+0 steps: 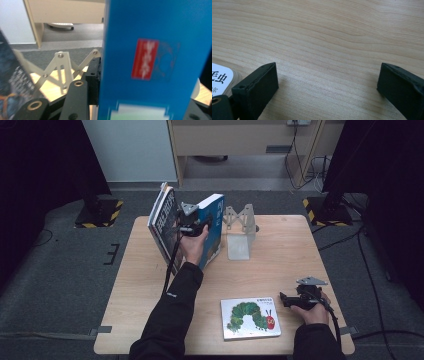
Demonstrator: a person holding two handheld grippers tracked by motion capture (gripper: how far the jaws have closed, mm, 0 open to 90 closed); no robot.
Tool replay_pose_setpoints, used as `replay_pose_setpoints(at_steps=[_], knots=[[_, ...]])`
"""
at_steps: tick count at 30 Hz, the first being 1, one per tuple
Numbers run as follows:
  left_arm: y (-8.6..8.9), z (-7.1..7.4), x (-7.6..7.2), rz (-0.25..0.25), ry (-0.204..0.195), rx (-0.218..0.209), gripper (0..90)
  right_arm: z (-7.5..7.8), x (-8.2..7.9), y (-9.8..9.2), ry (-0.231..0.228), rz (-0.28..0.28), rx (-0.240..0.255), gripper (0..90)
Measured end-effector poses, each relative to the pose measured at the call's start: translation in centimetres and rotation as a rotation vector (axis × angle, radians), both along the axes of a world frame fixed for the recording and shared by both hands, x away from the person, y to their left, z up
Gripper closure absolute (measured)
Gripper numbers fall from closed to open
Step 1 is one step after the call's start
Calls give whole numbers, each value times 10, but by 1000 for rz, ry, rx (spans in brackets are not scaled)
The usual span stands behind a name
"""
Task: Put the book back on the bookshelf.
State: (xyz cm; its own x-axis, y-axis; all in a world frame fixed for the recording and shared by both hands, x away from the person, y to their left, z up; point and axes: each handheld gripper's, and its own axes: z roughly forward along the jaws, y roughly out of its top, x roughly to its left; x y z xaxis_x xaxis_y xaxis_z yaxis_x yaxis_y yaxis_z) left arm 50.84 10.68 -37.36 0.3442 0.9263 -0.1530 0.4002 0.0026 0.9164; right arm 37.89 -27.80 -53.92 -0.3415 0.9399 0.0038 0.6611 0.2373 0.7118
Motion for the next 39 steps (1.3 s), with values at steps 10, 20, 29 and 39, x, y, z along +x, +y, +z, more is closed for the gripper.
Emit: replay_pose_setpoints(at_steps=[10, 20, 29, 39], knots=[[15, -5, -30, -10, 25, 3, 589, 0, 0, 0, 0, 1, -2, 36], [21, -16, -59, -21, 19, 25, 583, 0, -1, 1, 4, -4, 1, 37], [22, -22, -70, -38, -10, 15, 567, 0, -1, 0, 3, -2, -2, 37], [14, -25, -70, -9, -44, 18, 578, 0, -1, 1, 4, -5, -1, 37]])
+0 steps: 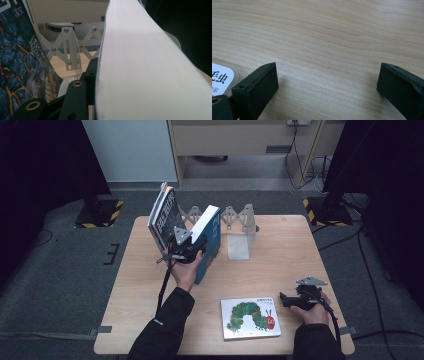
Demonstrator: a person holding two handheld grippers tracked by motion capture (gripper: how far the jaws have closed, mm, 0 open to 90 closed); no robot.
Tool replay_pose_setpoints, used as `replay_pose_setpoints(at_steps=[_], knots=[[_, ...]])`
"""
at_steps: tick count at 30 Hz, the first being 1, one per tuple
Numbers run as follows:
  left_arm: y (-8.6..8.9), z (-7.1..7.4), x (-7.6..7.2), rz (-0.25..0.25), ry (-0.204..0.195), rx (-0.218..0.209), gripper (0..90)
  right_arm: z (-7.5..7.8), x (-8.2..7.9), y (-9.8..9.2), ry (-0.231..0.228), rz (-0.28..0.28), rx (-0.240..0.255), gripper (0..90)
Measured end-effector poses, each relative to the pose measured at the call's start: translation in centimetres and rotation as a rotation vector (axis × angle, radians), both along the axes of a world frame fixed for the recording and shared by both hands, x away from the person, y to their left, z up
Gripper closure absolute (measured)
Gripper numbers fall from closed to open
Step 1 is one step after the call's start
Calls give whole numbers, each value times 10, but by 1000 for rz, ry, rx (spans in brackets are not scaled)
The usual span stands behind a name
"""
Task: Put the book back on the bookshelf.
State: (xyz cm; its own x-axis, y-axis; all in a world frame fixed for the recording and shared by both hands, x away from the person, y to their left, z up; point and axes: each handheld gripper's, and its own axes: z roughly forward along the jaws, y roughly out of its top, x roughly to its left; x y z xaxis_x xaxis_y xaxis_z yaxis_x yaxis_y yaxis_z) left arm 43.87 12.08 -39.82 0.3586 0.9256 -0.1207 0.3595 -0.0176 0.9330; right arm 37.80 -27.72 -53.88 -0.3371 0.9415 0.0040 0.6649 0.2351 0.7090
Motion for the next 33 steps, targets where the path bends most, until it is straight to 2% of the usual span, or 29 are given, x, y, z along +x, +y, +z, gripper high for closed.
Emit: replay_pose_setpoints(at_steps=[3, 12, 17, 19, 25, 28, 31, 33], knots=[[-6, -2, 3, 1, -15, -8, 578, 0, 0, 0, 0, 0, 0, 37], [-21, -3, 16, 46, -15, -7, 581, 0, 0, 0, 0, 3, 0, 36], [-28, -5, 22, 71, -28, 15, 587, 0, 0, 0, -1, 4, 0, 35], [-29, -5, 25, 75, -27, 7, 587, 0, 0, 0, 0, 3, 1, 35], [-24, -5, 35, 52, -12, -36, 584, 0, 0, 0, 1, 0, 4, 34], [-23, -6, 32, 30, -16, -27, 566, 0, 0, 0, 0, 5, 1, 34], [-21, -7, 25, 10, -14, -32, 489, 0, 0, 0, 0, 4, 1, 34], [-19, -8, 22, 4, -11, -33, 485, 0, 0, 0, 0, 4, 1, 34]])
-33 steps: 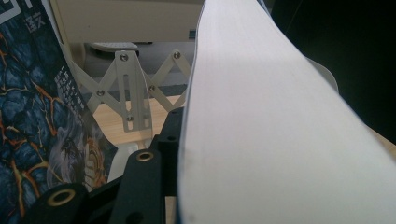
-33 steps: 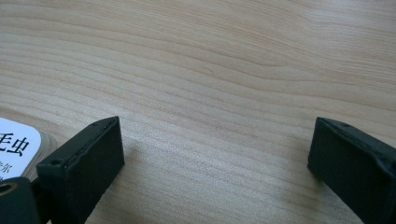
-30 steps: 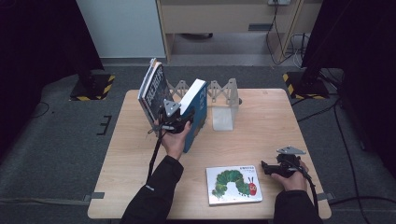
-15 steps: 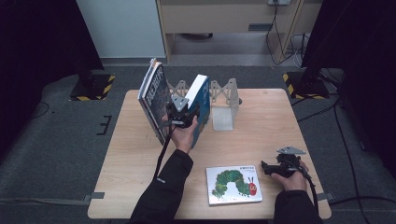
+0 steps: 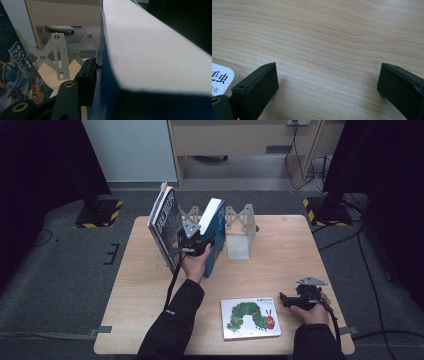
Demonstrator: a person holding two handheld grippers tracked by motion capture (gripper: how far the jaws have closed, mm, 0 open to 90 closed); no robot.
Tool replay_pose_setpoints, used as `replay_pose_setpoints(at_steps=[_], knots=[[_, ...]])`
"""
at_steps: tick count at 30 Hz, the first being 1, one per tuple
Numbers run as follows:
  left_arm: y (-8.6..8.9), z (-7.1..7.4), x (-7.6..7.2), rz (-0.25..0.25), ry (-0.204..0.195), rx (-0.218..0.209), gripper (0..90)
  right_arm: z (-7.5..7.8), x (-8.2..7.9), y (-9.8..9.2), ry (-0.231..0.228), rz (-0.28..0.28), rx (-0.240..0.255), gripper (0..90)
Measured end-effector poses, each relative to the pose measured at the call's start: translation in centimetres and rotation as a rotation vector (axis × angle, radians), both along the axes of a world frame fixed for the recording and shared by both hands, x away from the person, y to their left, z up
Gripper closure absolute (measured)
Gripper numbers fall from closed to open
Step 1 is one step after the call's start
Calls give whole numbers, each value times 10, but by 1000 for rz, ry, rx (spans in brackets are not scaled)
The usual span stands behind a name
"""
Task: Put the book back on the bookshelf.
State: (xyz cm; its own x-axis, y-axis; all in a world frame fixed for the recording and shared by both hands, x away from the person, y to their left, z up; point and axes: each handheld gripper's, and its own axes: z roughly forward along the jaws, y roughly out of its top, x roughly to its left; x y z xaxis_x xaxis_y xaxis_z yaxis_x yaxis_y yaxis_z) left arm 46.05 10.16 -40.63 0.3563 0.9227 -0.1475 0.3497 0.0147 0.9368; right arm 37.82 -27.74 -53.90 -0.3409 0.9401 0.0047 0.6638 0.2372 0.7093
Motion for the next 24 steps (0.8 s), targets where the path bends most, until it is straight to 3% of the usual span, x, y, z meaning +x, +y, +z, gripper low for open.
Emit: replay_pose_setpoints(at_steps=[6, 12, 16, 24], knots=[[13, -8, -22, -44, -4, -33, 461, 0, 0, 0, 0, 0, 0, 34], [15, -13, -26, -68, 12, -55, 514, 0, 0, 0, 0, -5, -1, 35], [13, -13, -27, -55, 2, -34, 534, 0, 0, 1, 1, -6, -1, 35], [6, -15, -26, 18, -29, -15, 580, 0, 0, 1, 0, -5, -2, 33]])
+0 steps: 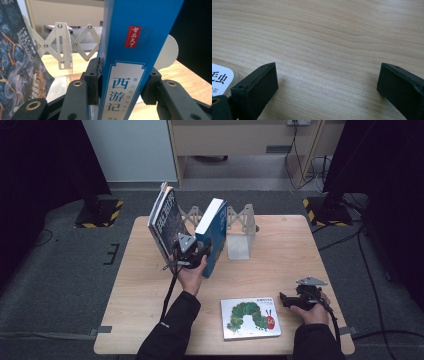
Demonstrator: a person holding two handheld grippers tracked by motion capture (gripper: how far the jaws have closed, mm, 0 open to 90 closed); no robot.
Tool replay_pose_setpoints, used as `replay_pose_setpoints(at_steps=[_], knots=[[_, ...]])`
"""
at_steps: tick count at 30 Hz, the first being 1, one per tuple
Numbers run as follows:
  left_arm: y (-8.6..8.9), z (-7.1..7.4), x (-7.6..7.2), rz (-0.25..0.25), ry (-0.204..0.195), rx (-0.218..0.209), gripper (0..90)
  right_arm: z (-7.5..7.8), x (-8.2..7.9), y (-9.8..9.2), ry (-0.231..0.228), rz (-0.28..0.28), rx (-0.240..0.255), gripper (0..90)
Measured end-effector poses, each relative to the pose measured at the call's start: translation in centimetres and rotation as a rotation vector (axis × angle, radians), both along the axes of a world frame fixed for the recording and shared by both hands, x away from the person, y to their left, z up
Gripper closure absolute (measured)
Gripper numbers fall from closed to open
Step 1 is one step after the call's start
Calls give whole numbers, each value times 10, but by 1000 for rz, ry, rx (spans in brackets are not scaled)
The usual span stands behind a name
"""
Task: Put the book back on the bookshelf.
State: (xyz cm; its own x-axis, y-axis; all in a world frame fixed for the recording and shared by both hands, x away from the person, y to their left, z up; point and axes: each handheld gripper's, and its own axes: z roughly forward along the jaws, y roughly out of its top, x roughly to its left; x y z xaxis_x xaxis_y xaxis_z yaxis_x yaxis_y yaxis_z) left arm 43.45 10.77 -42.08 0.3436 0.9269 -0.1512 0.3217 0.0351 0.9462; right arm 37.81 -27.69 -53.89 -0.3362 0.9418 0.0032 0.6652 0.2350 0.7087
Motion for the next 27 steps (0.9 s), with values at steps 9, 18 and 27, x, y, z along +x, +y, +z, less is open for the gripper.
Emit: replay_pose_setpoints(at_steps=[9, 18, 27], knots=[[-13, 0, 9, 23, 13, -5, 580, 0, 0, 0, 1, 4, 2, 31], [-21, 3, 30, 40, 32, -3, 585, 0, 1, 1, -4, 16, -2, 31], [-29, 8, 49, 64, 51, 9, 595, 0, 1, 1, -2, 13, 1, 29]])
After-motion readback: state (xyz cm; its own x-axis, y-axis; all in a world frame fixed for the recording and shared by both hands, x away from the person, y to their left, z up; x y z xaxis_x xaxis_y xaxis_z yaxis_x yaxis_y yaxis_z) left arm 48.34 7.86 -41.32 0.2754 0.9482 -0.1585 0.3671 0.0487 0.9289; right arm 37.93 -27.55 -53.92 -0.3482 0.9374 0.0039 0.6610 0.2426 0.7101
